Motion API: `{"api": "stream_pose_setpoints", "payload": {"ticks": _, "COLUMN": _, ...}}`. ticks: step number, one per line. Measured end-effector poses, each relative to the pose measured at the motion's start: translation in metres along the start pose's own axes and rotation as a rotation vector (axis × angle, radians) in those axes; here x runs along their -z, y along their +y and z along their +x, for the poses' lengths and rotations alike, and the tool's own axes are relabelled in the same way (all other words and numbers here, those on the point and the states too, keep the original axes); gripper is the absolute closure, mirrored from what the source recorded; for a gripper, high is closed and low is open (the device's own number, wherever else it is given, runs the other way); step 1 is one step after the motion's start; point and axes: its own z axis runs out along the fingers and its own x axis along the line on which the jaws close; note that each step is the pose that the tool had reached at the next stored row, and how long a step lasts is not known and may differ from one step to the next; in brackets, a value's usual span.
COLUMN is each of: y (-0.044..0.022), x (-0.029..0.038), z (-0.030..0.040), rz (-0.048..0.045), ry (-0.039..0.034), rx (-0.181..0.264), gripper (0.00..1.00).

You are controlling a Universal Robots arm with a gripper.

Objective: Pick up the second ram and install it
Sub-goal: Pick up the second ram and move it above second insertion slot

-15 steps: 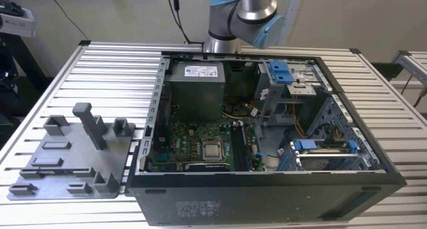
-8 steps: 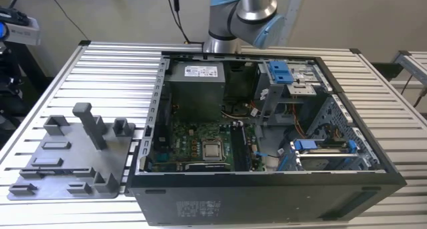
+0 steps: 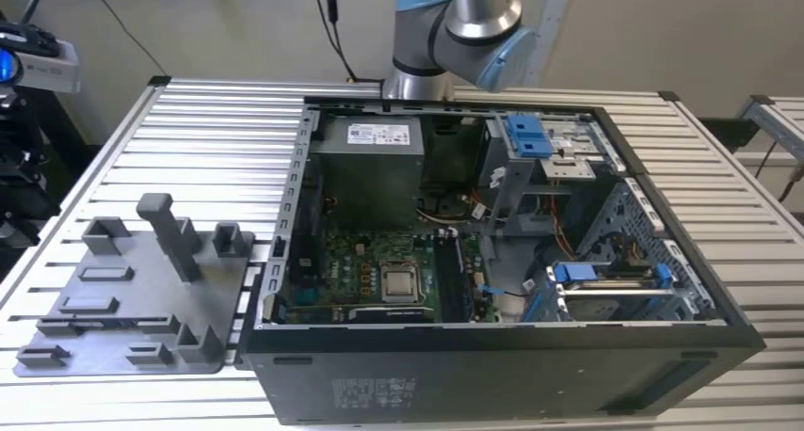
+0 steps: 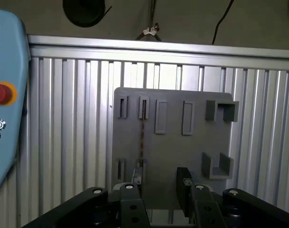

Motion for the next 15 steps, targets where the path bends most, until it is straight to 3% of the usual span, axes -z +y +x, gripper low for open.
{"api": "stream_pose_setpoints", "payload": {"ticks": 6, "y": 0.0000, "x": -0.0070, "z": 0.0003, "rz": 0.0000, "ry": 0.0000, "rx": -0.001, "gripper": 0.58}}
{"api": "stream_pose_setpoints", "payload": {"ticks": 11, "y": 0.0001, "x": -0.0140, "z": 0.0006, "rz": -0.0072, "ry": 0.0000, "rx": -0.002, "gripper": 0.58}}
{"api": "stream_pose_setpoints", "payload": {"ticks": 15, "y": 0.0002, "x": -0.0207, "z": 0.0009, "rz": -0.0074, "ry": 0.0000, "rx": -0.003, "gripper": 0.58}}
